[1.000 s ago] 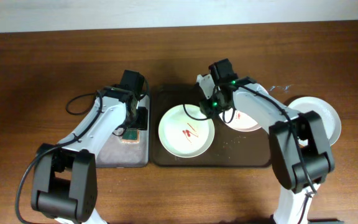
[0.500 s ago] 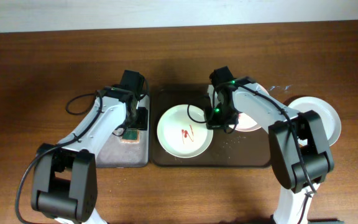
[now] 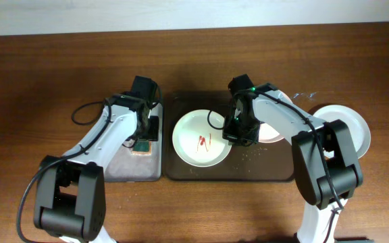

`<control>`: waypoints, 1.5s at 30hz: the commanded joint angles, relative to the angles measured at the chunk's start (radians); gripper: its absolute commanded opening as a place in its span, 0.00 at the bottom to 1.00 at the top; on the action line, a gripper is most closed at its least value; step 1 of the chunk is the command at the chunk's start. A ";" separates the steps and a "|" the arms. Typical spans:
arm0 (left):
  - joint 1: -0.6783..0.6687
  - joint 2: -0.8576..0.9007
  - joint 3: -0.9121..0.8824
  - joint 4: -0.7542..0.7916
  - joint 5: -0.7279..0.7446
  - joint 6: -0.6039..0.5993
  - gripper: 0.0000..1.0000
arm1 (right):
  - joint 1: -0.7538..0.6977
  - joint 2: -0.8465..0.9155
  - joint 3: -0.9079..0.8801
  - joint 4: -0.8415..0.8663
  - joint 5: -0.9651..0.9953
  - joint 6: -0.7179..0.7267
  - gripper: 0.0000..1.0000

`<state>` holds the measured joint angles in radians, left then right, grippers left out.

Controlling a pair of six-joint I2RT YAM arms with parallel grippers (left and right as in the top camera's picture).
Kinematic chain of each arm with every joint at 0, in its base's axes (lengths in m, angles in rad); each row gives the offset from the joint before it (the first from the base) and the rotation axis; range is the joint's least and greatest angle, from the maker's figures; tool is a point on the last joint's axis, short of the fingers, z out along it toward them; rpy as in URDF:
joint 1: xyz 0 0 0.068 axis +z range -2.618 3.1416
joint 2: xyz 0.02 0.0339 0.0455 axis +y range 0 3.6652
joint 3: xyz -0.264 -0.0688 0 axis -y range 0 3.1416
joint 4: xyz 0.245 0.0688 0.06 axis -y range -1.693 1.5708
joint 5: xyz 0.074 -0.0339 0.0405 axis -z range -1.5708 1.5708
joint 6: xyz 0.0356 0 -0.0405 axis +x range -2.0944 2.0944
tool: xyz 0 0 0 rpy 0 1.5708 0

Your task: Clean dirty plates on tray and stack at the side

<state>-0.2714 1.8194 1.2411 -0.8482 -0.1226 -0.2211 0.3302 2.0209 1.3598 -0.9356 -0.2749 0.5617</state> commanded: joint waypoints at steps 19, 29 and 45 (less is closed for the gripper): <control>0.006 0.006 -0.139 0.163 0.004 -0.069 0.00 | 0.011 0.006 0.002 -0.009 0.017 0.014 0.04; 0.134 -0.198 -0.134 0.202 0.339 -0.033 0.00 | 0.011 0.006 0.002 -0.008 0.021 -0.015 0.04; 0.292 -0.275 -0.134 0.209 0.729 0.373 0.00 | 0.011 0.006 0.002 -0.008 0.020 -0.033 0.04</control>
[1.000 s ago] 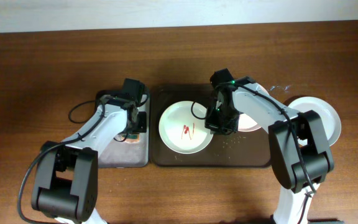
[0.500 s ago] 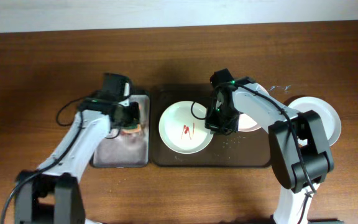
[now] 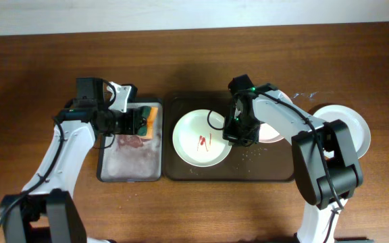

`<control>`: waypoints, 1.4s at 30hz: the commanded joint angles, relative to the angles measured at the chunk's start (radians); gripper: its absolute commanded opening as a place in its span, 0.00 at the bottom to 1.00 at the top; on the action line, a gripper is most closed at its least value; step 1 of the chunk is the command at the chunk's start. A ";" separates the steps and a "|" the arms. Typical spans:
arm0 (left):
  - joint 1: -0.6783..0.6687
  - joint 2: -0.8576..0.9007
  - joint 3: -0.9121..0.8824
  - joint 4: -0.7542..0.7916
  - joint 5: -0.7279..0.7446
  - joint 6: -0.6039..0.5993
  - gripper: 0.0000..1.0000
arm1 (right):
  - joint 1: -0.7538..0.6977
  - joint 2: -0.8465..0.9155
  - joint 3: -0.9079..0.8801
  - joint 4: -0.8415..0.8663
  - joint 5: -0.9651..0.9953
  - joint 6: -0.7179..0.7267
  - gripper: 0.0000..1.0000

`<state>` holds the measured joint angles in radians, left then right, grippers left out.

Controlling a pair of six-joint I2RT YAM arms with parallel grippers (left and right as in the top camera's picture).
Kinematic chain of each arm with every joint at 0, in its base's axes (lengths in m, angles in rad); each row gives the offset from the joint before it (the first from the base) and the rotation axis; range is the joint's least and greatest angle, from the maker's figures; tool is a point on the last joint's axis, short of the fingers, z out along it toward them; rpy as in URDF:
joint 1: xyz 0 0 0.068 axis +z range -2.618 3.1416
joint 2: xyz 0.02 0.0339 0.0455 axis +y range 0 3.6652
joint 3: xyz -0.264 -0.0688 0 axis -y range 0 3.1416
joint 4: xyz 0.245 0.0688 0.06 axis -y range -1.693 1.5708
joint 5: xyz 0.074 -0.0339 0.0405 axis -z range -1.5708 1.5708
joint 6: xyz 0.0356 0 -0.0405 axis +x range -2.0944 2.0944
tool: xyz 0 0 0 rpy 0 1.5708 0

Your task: Clean dirty plates on tray and stack at the side

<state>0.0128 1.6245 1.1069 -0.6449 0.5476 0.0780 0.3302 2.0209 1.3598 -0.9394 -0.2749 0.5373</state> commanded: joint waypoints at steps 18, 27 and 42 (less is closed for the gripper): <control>0.077 -0.349 -0.252 0.319 -0.013 -0.094 0.00 | 0.011 0.006 0.002 -0.016 0.020 -0.009 0.04; 0.077 -0.348 -0.374 0.460 -0.078 -0.120 0.00 | 0.011 0.006 0.002 -0.014 0.021 -0.009 0.04; 0.077 -0.348 -0.380 0.527 -0.073 -0.120 0.00 | 0.011 0.006 0.002 -0.014 0.021 -0.009 0.04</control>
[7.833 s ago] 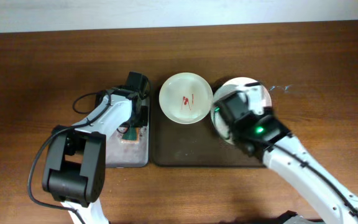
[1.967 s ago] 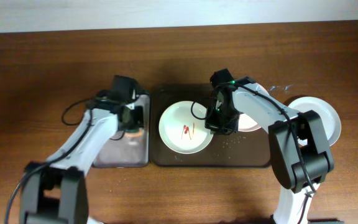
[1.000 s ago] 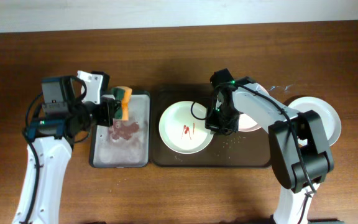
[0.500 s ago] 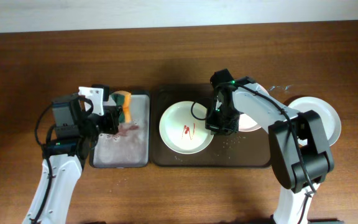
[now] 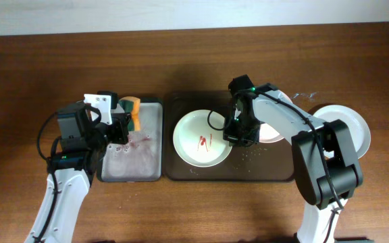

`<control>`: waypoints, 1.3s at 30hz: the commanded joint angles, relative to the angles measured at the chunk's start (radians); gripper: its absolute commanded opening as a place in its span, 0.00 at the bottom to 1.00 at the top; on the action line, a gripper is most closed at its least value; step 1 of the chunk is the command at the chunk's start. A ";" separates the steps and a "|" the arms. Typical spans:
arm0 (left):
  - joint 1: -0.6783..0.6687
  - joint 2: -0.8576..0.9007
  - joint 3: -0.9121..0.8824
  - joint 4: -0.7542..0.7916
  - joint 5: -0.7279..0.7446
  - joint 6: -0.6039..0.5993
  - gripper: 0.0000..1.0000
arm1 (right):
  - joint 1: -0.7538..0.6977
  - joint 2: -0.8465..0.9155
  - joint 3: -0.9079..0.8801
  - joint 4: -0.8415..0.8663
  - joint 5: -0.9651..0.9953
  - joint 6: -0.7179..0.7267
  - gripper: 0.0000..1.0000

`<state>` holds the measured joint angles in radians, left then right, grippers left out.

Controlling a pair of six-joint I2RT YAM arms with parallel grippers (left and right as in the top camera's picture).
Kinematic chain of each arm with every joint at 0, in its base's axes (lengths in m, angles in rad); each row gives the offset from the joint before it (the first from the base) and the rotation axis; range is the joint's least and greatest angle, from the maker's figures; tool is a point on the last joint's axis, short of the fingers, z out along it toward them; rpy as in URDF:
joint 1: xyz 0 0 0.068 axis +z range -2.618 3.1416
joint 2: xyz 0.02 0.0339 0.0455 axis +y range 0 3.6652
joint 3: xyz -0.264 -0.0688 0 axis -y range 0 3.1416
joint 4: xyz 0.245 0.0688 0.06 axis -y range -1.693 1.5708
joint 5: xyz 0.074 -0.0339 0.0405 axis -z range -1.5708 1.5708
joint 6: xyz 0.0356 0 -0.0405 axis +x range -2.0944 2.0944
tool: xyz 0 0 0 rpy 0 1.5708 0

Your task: Clean dirty plates on tray and stack at the side

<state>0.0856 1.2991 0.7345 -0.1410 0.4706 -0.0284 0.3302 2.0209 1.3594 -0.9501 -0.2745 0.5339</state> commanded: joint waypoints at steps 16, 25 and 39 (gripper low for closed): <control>0.004 -0.023 -0.008 0.089 0.004 -0.040 0.00 | 0.011 0.006 0.002 -0.003 0.024 -0.006 0.04; 0.004 -0.023 -0.007 0.203 0.092 -0.089 0.00 | 0.011 0.006 0.002 -0.003 0.025 -0.006 0.04; 0.004 -0.040 -0.007 0.362 0.253 -0.214 0.00 | 0.011 0.006 0.002 -0.003 0.025 -0.006 0.04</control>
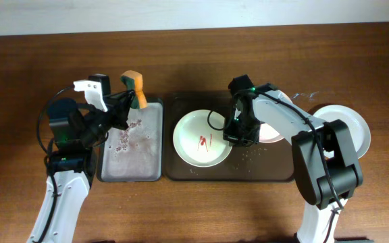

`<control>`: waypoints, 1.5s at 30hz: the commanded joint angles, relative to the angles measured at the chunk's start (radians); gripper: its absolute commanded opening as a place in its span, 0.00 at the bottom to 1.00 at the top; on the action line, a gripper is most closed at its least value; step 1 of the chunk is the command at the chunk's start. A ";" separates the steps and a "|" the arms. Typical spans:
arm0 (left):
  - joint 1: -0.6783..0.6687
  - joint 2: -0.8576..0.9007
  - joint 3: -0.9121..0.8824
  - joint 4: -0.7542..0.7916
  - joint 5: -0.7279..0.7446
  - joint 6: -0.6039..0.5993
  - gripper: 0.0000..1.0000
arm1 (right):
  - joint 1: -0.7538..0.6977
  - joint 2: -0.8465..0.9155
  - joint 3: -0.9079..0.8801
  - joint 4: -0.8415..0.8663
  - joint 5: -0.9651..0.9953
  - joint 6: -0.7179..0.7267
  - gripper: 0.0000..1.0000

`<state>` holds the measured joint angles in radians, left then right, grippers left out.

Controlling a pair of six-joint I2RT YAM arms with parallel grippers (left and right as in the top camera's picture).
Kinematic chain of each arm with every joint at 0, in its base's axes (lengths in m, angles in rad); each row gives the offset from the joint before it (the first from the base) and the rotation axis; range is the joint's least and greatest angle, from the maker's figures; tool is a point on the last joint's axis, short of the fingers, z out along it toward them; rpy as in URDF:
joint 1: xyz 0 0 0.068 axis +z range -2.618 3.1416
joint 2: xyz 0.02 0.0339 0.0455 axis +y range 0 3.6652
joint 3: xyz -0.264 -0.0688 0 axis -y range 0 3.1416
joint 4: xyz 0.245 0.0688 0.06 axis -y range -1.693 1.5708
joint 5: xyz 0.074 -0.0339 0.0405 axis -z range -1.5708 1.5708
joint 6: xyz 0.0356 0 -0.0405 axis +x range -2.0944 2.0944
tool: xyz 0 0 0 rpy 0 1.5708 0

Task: Clean dirty plates on tray and stack at the side
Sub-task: 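Scrub the held plate with the sponge in the left gripper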

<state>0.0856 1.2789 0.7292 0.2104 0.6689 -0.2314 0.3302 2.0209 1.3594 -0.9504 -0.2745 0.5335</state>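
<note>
On the dark tray [231,173] lies a white plate [201,138] with red smears at its middle. My right gripper [235,133] is low at that plate's right rim; its jaws are hidden under the wrist. A second plate [273,132] shows behind the right arm. Clean white plates [353,128] sit at the far right. My left gripper [132,96] is raised over the top edge of the grey basin, shut on an orange-and-green sponge [134,84].
The grey basin [132,143] left of the tray holds foam and pinkish residue. Crumbs or droplets lie on the tray's right half [254,154]. A wall edge runs along the table's back.
My left gripper has gone higher and farther back with the sponge, now above the basin's top edge. The right arm and the smeared plate have not moved.
My left gripper was down in the basin on the sponge. Then the arm had swung left with the sponge lifted inside the basin, then higher near the basin's upper left, and now above its top edge. The right gripper stayed at the plate's rim throughout.
</note>
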 commanded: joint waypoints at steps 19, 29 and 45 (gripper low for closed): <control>0.004 0.035 -0.002 -0.529 -0.524 0.000 0.00 | 0.011 0.006 0.002 0.000 0.024 -0.005 0.04; -0.114 0.042 0.089 -0.733 -0.720 0.000 0.00 | 0.011 0.006 0.002 0.000 0.024 -0.005 0.04; -0.383 0.101 0.241 -0.639 -0.345 -0.010 0.00 | 0.011 0.006 0.002 0.000 0.024 -0.006 0.04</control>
<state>-0.2718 1.3804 0.9260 -0.4873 0.1436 -0.2028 0.3302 2.0209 1.3594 -0.9474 -0.2745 0.5266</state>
